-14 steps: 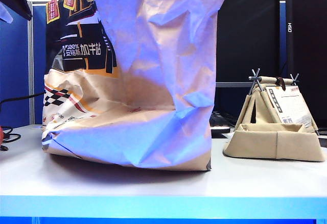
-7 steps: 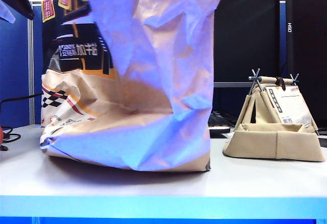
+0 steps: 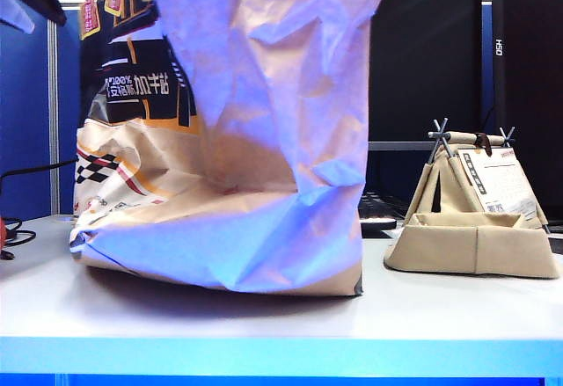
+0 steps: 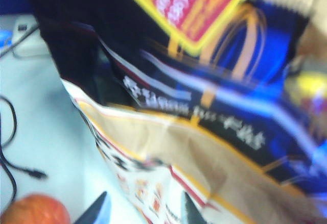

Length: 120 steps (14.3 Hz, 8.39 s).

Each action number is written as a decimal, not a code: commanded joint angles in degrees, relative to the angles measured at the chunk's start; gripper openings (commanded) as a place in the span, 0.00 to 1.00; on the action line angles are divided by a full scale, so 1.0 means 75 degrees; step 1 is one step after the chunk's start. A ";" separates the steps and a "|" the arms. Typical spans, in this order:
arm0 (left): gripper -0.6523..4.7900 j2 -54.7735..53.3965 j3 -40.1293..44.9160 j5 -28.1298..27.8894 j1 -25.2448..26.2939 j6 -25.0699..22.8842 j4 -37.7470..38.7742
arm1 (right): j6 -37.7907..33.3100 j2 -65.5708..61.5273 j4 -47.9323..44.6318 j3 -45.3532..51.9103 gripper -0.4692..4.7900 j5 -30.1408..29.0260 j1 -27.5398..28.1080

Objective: Open the paper bag and put two oranges into the paper bag.

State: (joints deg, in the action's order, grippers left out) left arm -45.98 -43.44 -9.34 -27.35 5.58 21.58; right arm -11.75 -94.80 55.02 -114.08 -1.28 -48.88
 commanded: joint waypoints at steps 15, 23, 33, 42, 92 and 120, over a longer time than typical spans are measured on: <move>1.00 -0.3226 -0.0023 -0.1227 0.2626 -0.0985 -0.0090 | 0.0781 0.0586 0.1323 -0.1402 1.00 0.1218 -0.0606; 1.00 -0.4243 -0.0023 -0.0836 0.2626 -0.0423 -0.0268 | 0.0801 0.0586 0.1306 -0.1402 1.00 0.1218 -0.0603; 0.11 -0.4744 -0.0032 -0.0408 0.2626 -0.0140 -0.0775 | 0.0799 0.0577 0.2177 -0.1373 1.00 0.1241 -0.0280; 0.11 -0.1148 -0.1804 0.1478 0.2626 -0.0140 0.1341 | 0.1186 -0.0431 0.1789 -0.1364 1.00 -0.1588 0.0338; 0.11 -0.5610 -0.7857 0.5630 0.2629 -0.1341 0.3870 | -0.1883 -0.2133 -0.1839 -0.1378 0.08 -0.6761 0.1306; 0.31 -0.5071 -0.7886 0.5490 0.4610 -0.0388 0.2471 | -0.1128 -0.1737 -0.2308 -0.1381 0.54 -0.4640 0.2002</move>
State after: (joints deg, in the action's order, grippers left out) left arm -84.42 -102.32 29.08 6.04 2.09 41.52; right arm -21.45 -109.51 39.29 -123.96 -37.43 -35.05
